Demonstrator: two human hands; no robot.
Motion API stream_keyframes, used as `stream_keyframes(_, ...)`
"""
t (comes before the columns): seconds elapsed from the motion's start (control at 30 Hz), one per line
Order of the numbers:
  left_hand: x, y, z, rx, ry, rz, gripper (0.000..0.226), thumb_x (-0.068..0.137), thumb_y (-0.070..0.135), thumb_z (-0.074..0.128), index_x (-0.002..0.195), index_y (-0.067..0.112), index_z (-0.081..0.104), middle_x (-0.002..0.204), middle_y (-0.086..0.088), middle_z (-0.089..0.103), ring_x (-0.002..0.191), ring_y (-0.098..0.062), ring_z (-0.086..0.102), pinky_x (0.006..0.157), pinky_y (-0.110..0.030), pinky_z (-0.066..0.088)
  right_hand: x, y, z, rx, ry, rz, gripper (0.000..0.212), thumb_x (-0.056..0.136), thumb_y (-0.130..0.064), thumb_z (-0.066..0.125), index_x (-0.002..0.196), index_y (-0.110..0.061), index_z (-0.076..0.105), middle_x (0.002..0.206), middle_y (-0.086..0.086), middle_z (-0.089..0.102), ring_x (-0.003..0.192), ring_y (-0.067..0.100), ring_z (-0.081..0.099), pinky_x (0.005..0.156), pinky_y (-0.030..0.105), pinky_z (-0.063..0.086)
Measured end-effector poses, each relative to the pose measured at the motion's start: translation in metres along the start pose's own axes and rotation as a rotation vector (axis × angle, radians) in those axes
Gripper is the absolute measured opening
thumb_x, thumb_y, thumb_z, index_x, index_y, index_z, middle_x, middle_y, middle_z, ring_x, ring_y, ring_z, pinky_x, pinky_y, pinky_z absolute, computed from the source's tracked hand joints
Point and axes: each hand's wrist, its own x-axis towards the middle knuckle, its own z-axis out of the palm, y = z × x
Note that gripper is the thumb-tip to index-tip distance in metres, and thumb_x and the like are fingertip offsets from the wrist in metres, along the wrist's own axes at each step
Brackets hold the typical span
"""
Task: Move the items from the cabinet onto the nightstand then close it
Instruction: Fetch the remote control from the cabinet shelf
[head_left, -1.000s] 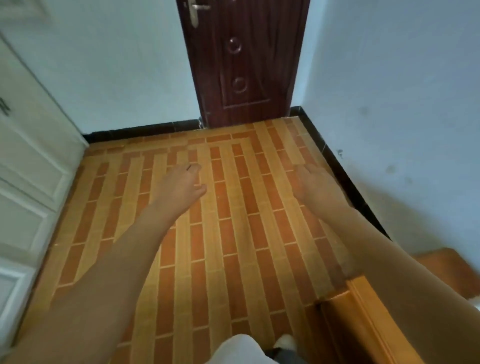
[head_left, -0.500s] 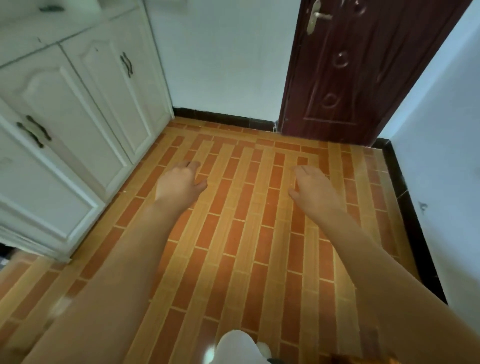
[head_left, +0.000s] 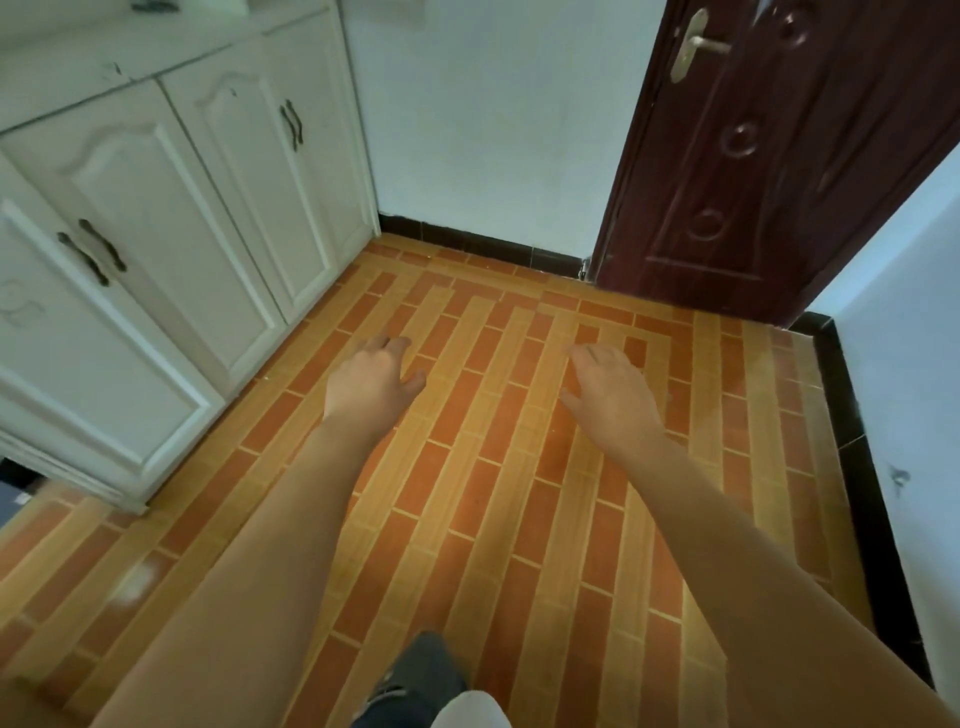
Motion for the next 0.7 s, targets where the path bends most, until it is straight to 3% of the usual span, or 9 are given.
stream_keyframes(0.3,0.138,-0.044,0.004,-0.018,0.010,0.037,0.044,0.090,0.036,0.051,0.124,0.009,0.051,0.118,-0.013,0.056,0.108,-0.030,0.053,0.085,-0.043,0.049,0.139,-0.017,0.018,0.017,0.009,-0.042,0.048,0.090,-0.019,0.050,0.136,-0.011,0.037,0.138,0.008,0.046,0.130,0.024,0.037,0.108,0.036,0.031)
stream_keyframes(0.57,0.269,-0.085,-0.012,-0.043,-0.050,0.095,0.049,0.091,0.035,0.051,0.134,0.015,0.043,0.137,-0.010,0.047,0.120,-0.028,0.048,0.092,-0.040,0.046,0.271,-0.035,0.016,0.049,0.014,0.021,0.048,0.092,-0.023,0.050,0.137,-0.014,0.037,0.139,0.005,0.045,0.131,0.021,0.037,0.111,0.036,0.029)
stream_keyframes(0.7,0.323,-0.091,-0.016,-0.060,-0.049,0.126,0.046,0.092,0.032,0.050,0.133,0.014,0.044,0.132,-0.010,0.050,0.117,-0.028,0.049,0.090,-0.039,0.046,0.324,-0.036,0.013,0.067,-0.009,0.028,0.047,0.092,-0.023,0.049,0.137,-0.014,0.036,0.139,0.004,0.044,0.132,0.020,0.035,0.111,0.035,0.027)
